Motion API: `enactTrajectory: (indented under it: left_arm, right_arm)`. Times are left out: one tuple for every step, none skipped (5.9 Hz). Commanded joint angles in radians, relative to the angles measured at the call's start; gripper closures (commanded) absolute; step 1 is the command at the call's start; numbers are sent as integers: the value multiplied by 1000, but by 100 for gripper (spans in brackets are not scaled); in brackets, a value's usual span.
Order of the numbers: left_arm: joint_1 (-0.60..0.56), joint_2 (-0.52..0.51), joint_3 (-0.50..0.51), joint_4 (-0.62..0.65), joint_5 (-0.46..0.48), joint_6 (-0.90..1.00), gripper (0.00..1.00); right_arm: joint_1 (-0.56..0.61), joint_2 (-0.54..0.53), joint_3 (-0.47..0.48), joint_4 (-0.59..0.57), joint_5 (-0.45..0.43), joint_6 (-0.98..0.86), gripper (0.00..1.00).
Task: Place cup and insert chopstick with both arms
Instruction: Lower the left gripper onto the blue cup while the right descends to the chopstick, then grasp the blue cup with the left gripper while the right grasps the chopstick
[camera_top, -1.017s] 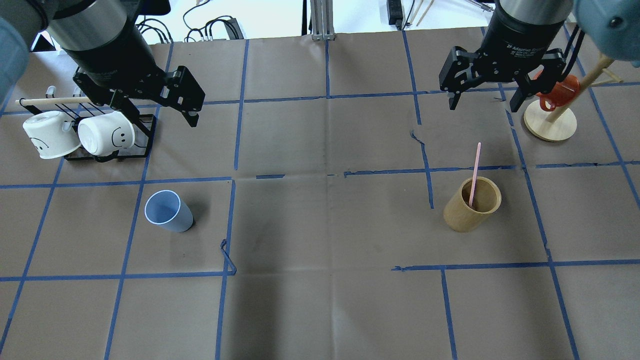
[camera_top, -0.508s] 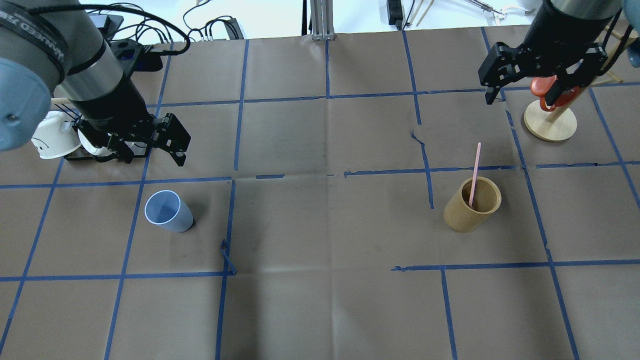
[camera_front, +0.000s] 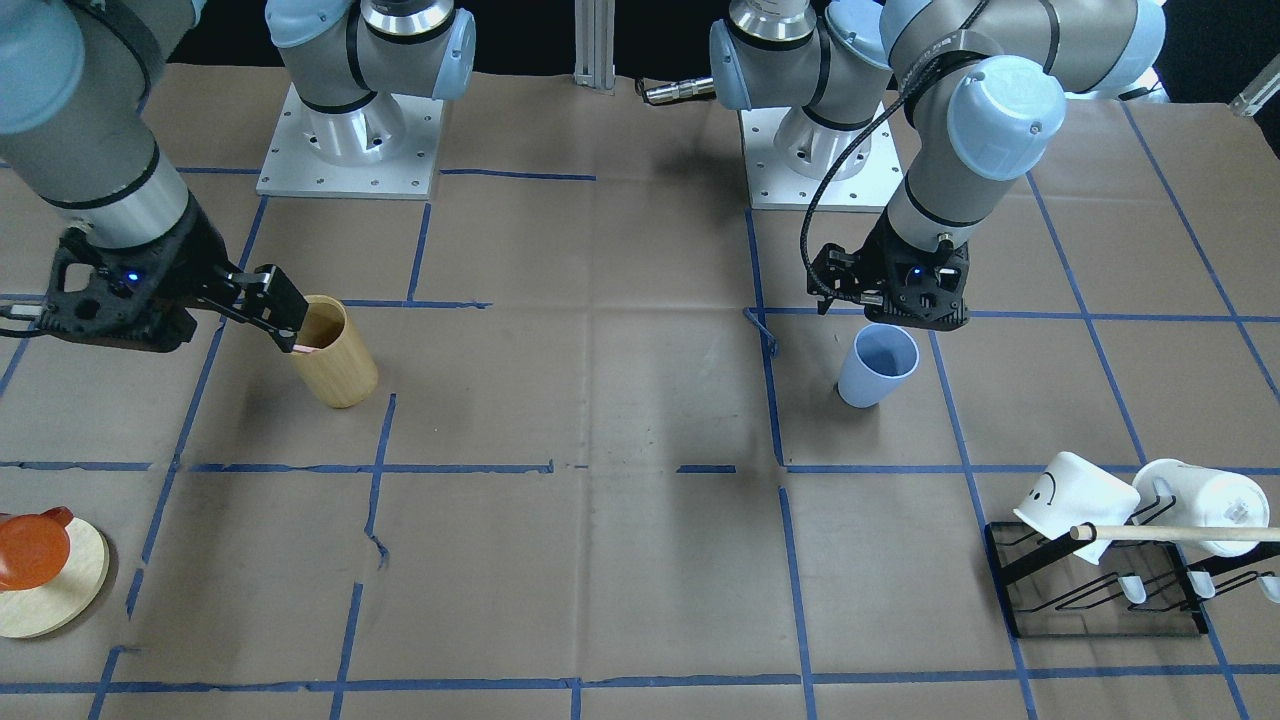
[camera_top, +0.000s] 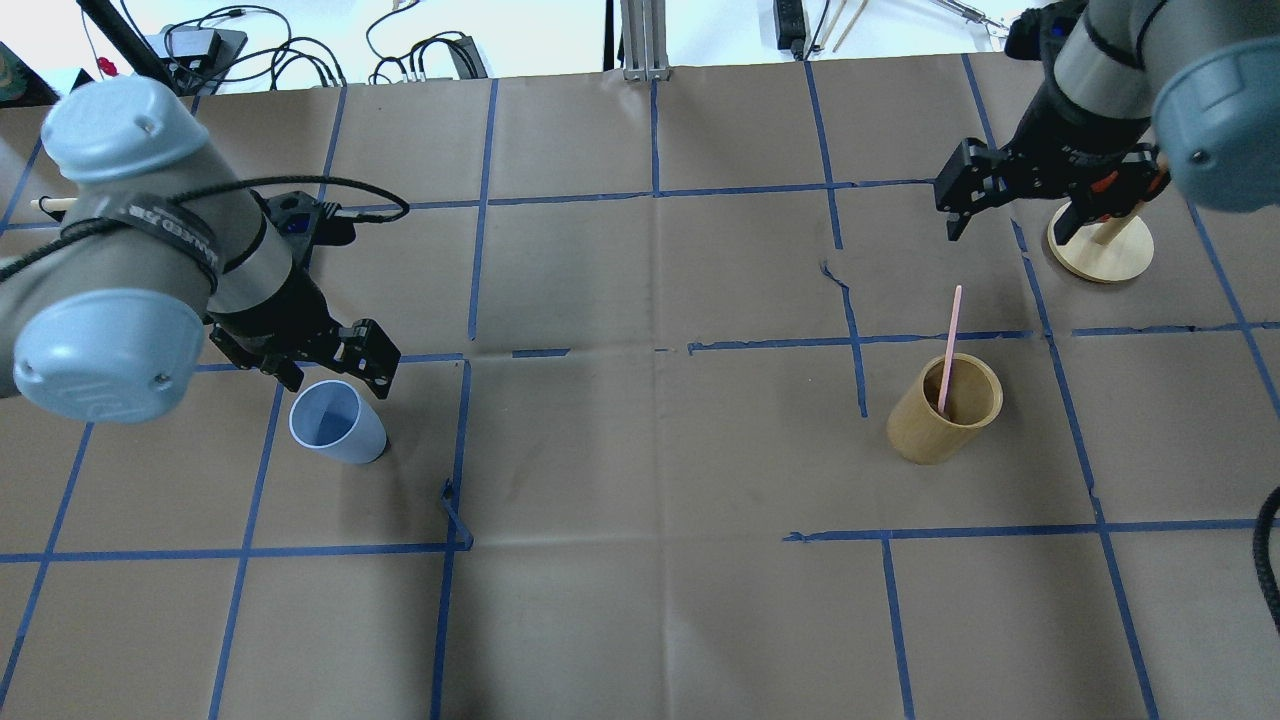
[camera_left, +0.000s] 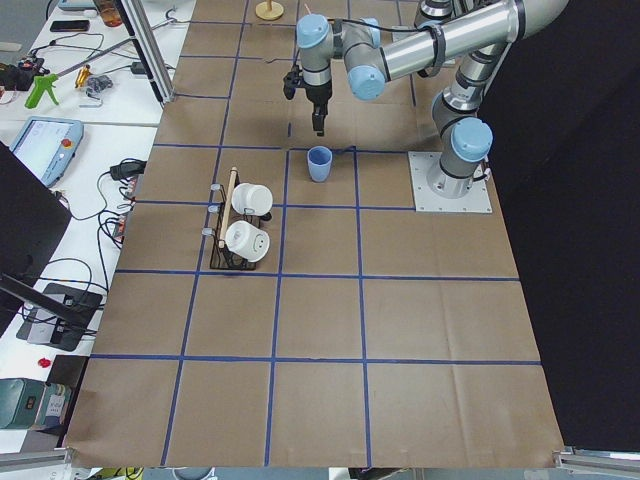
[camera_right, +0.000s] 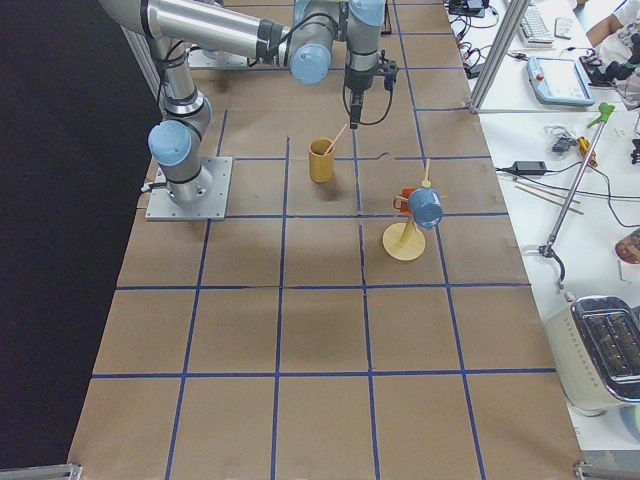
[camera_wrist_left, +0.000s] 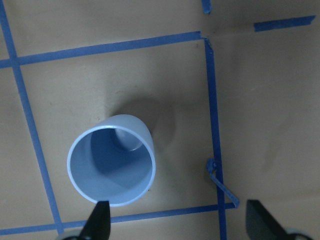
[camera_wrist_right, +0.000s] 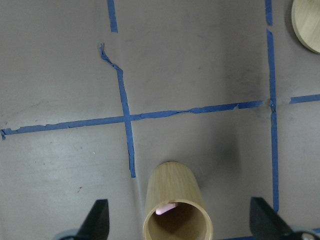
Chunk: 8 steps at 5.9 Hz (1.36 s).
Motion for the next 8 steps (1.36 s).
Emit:
enactTrajectory:
  left_arm:
    - [9, -45, -106, 161, 0, 6, 14]
    - [9, -66, -100, 177, 0, 7, 34]
    - [9, -71, -99, 184, 2, 7, 63]
    - [9, -69, -97, 184, 2, 6, 88]
    - [5, -68, -90, 185, 0, 4, 100]
    - [-23, -75, -42, 188, -7, -60, 100]
    - [-106, -92, 42, 169, -35, -242, 99]
    - [-238, -132, 108, 167, -44, -399, 97]
  right_arm:
    - [31, 9, 72, -57, -3, -3, 0]
    - [30, 10, 93, -57, -8, -3, 0]
    - [28, 9, 95, -57, -11, -4, 2]
    - [28, 4, 95, -55, -15, -1, 40]
    - [28, -2, 95, -54, -15, -1, 81]
    - [28, -3, 93, -55, -15, -1, 93]
    - [28, -5, 86, -57, -15, 0, 94]
    - [28, -6, 83, -57, -15, 0, 95]
